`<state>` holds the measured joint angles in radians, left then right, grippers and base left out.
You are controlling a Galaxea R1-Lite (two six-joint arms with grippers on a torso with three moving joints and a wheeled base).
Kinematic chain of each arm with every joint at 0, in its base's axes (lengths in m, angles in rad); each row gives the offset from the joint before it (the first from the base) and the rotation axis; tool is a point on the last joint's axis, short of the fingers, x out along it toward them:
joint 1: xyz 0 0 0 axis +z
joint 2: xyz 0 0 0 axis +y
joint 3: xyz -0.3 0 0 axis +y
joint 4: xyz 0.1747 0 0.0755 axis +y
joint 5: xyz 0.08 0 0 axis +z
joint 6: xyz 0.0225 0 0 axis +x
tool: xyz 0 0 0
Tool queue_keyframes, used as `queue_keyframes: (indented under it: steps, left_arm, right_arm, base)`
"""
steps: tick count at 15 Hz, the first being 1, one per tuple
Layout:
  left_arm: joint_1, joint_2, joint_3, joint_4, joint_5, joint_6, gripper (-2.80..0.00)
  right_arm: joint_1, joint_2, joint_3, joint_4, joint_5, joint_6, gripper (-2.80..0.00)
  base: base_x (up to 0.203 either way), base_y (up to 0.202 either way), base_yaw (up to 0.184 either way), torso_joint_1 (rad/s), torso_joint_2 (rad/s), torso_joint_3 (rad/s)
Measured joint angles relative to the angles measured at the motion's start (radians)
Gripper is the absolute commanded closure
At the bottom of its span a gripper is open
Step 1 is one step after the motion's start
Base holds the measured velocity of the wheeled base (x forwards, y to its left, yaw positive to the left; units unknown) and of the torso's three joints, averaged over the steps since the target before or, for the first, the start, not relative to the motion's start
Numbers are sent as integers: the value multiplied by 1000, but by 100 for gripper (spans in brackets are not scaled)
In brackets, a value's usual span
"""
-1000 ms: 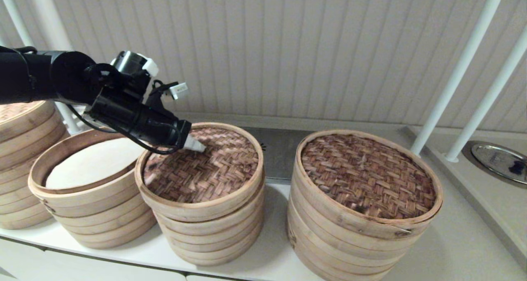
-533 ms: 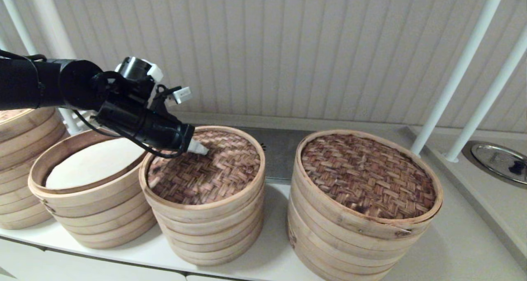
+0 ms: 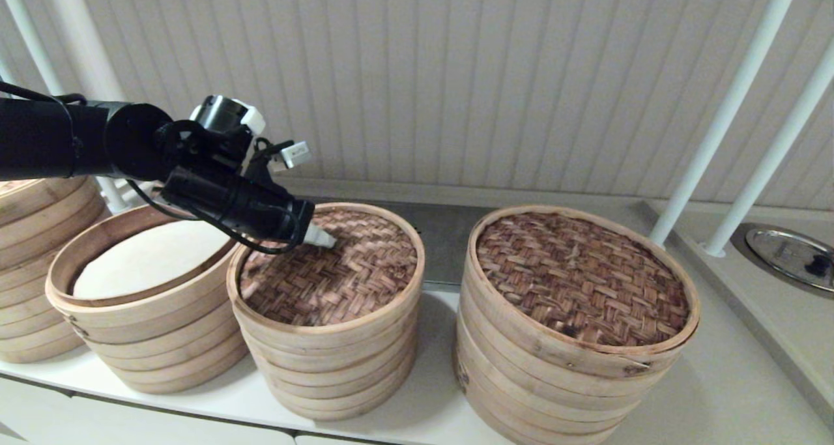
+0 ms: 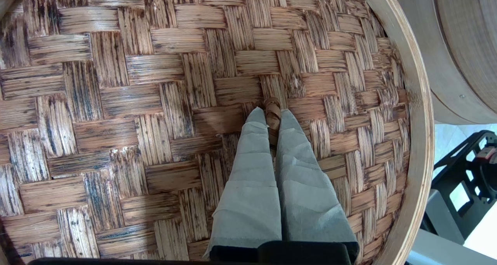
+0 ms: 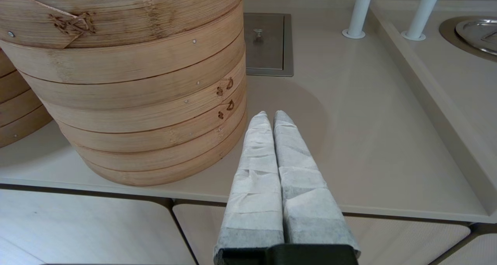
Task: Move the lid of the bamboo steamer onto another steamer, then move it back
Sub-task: Put the steamer
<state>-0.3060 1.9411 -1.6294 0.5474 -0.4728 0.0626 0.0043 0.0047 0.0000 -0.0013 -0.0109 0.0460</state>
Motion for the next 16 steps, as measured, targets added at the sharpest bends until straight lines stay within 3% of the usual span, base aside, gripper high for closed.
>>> queue_keyframes:
  steps: [14, 15, 16]
  left_arm:
    - [27, 13, 8, -39, 3, 6, 0]
    - [27, 12, 14, -47, 3, 6, -280]
    - [26, 10, 17, -59, 4, 5, -280]
  right_arm:
    - [0, 0, 0, 0, 0, 0, 0]
    - [0, 0, 0, 0, 0, 0, 0]
    - [0, 0, 0, 0, 0, 0, 0]
  base:
    - [0, 0, 0, 0, 0, 0]
    - [0, 0, 0, 0, 0, 0]
    - [0, 0, 0, 0, 0, 0]
